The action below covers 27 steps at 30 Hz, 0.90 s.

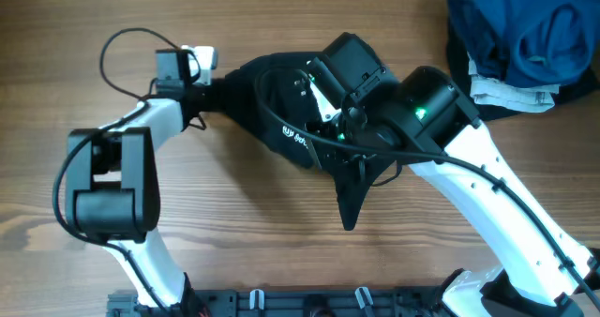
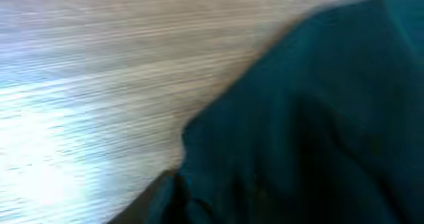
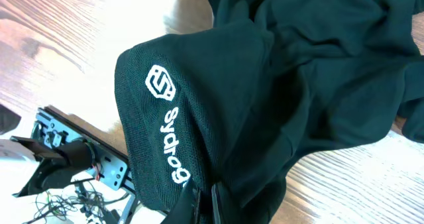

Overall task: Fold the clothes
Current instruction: 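Lift the shirt with both grippers and stretch it toward the top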

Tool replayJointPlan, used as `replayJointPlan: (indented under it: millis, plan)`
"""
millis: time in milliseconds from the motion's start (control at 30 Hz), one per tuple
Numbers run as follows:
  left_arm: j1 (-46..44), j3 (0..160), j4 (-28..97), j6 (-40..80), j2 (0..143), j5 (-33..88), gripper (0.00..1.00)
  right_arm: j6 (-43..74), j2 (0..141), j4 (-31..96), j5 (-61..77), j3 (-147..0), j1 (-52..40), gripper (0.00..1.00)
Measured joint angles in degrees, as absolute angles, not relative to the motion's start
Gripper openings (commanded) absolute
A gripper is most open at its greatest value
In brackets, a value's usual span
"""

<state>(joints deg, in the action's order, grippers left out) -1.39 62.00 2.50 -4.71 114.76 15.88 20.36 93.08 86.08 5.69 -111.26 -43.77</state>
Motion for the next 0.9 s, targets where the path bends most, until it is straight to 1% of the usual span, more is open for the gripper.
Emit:
replayJointPlan:
  millis: [67, 167, 233, 333, 433, 533, 600, 700, 767, 900]
  plan:
    - [-2.9, 62.0, 3.9, -4.4, 114.7, 16.1, 0.04, 20.4, 93.1, 86.1, 5.5, -111.3, -43.8, 0.04]
    - [-2.9, 62.1, 4.5, -4.1, 114.7, 16.5, 0.04, 20.4, 93.1, 85.8, 4.3, -111.3, -43.8, 0.04]
    - [-1.8, 62.1, 6.2, -2.1, 113.9, 17.7, 0.04, 20.4, 93.1, 84.0, 2.8, -111.2, -43.6, 0.04]
    - [2.9, 61.1, 12.6, 1.7, 110.4, 17.6, 0.04, 20.3, 93.0, 80.4, 0.8, -111.2, -41.1, 0.04]
    - [8.1, 60.8, 15.0, 4.2, 100.2, 17.1, 0.04, 17.9, 92.7, 78.3, -0.5, -111.2, -33.7, 0.04]
    - [10.4, 62.4, 14.1, 6.0, 82.0, 17.3, 0.04, 14.0, 91.6, 76.0, -0.7, -111.3, -25.4, 0.04]
    - [12.5, 64.1, 11.5, 8.0, 72.6, 17.4, 0.04, 9.9, 90.1, 73.3, 0.2, -111.9, -19.7, 0.04]
    - [14.5, 64.7, 10.2, 10.3, 64.6, 17.4, 0.04, 3.5, 86.9, 70.9, 3.2, -114.2, -13.8, 0.04]
    - [14.6, 65.3, 10.3, 11.1, 61.5, 17.4, 0.04, 0.5, 84.6, 70.9, 4.5, -116.0, -11.5, 0.04]
    - [14.6, 67.0, 10.3, 11.6, 56.6, 18.0, 0.04, -3.0, 80.5, 72.6, 5.6, -119.7, -9.3, 0.04]
